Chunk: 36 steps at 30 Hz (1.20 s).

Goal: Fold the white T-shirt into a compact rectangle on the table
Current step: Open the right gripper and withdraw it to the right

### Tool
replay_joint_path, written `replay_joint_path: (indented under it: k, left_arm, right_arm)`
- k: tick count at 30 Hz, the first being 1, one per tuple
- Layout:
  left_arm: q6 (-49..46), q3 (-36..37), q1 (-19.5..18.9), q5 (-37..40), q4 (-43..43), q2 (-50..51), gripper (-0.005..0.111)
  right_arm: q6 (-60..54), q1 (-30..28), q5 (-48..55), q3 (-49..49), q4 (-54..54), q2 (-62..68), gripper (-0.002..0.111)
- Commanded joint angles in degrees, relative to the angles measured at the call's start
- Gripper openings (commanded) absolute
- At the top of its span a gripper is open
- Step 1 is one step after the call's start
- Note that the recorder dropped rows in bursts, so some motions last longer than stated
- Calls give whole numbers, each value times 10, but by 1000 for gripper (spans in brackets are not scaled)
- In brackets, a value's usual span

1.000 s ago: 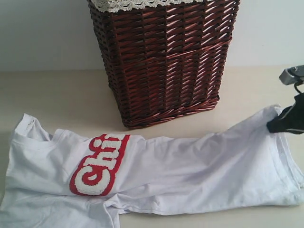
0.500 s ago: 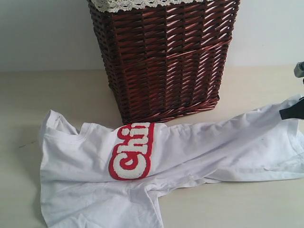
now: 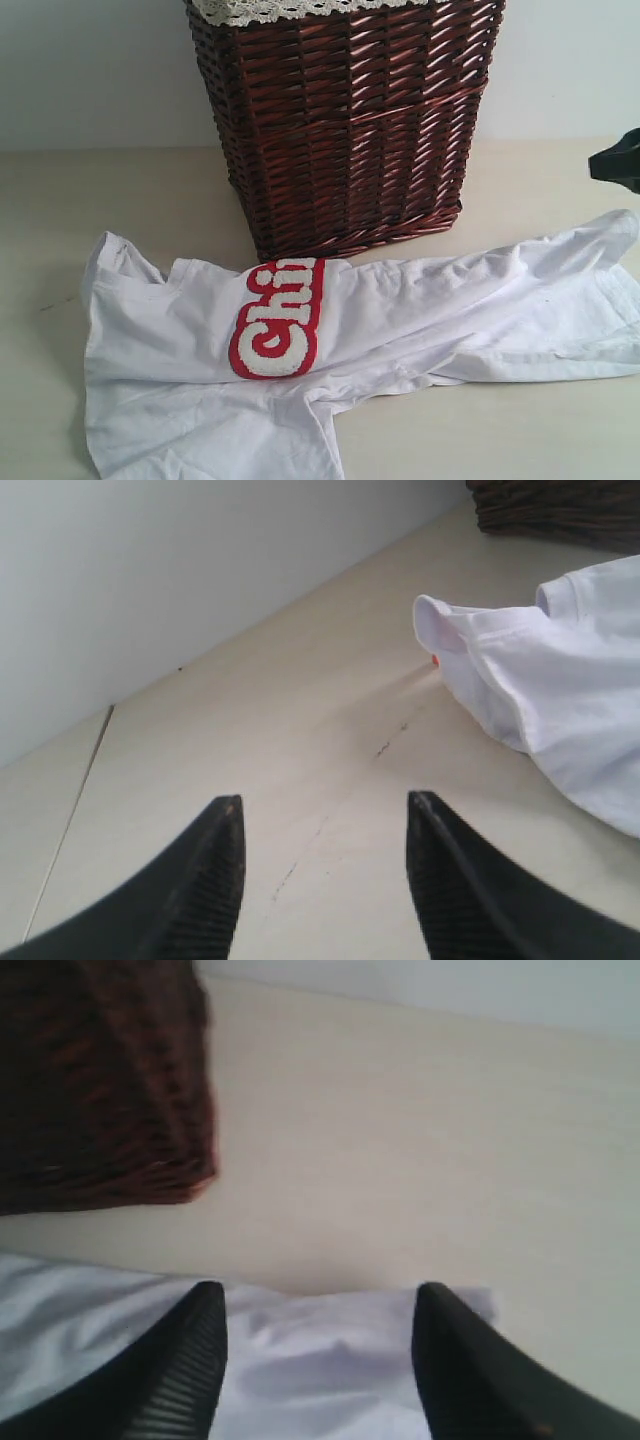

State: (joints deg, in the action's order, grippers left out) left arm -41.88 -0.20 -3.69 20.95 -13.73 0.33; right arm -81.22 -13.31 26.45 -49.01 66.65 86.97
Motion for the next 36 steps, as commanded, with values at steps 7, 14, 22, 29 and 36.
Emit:
replay_joint_path:
  k: [7,14,22,29,36]
  left_arm:
    - [1,2,3,-3,-1,-3,49]
    - [1,2,3,-3,-1,-3,49]
    - [1,2,3,-3,-1,-3,49]
    - [1,2,3,-3,-1,-3,49]
    - [1,2,3,-3,-1,-3,49]
  right_arm:
    - [172,0,68,0,-439,180,0]
    - [171,0,87,0,-468,238,0]
    - [169,0,314,0,-554,209,0]
    - [144,0,201,0,-496,36,4]
    - [-155,0,108,26,103,-172,13]
